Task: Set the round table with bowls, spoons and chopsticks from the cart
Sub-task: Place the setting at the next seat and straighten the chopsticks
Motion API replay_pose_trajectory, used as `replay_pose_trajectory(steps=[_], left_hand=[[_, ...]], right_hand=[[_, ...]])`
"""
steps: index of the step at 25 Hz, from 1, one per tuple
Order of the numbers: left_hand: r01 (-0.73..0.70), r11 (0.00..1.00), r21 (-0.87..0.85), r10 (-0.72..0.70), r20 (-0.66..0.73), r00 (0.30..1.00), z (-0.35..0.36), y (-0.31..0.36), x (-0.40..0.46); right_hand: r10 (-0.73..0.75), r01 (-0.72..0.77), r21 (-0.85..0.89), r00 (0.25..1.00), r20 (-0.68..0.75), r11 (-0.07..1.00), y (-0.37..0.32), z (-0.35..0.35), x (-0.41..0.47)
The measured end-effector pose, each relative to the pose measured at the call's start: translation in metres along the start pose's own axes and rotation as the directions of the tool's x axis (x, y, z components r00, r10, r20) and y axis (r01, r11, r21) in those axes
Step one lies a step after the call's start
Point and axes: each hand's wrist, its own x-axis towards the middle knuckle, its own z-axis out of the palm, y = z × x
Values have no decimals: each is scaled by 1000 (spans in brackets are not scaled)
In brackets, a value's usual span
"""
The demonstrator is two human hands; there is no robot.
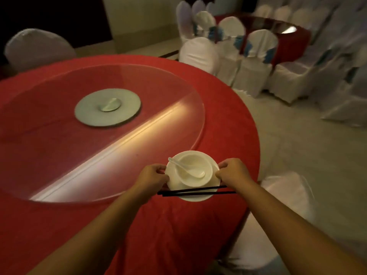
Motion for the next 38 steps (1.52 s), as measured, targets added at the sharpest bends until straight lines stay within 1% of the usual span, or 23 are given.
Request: replay_pose_trajectory(steps=[3,5,10,13,15,23,25,27,31,35,38], left_hand=[[99,993,-67,-107,-134,985,29,-18,-1],[153,982,-114,-175,-207,963,54,-29,0],[262,942,-211,-317,-294,902,99,-57,10],[294,918,-265,-368,-296,882,116,-73,22],[318,911,-264,-390,-294,873,124,-79,30],[328,926,-187,-371,-291,882,144,-100,49],[317,930,-188,-361,-300,883,149,-100,49],[318,926,-205,-370,-326,870,154,-99,50],[312,917,-249,-391,-405,826,174,-92,42],[303,886,-350,-452,-514,729,197,-83,29],[291,861,-417,-494,-550,673,212,-79,21]], right_hand=[[-66,75,-70,990,125,995,15,6,40],[-99,124,-112,973,211,986,28,10,64],[-97,163,-188,943,319,969,53,29,100],[-87,173,-241,940,330,955,63,36,114],[-79,175,-281,943,324,944,67,39,122],[-75,179,-343,952,296,922,80,43,136],[-101,199,-330,951,292,923,82,41,140],[-138,241,-322,940,311,916,82,38,146],[-224,353,-287,889,399,890,91,30,162],[-321,484,-224,798,510,846,100,27,177],[-360,532,-165,739,569,831,103,26,184]])
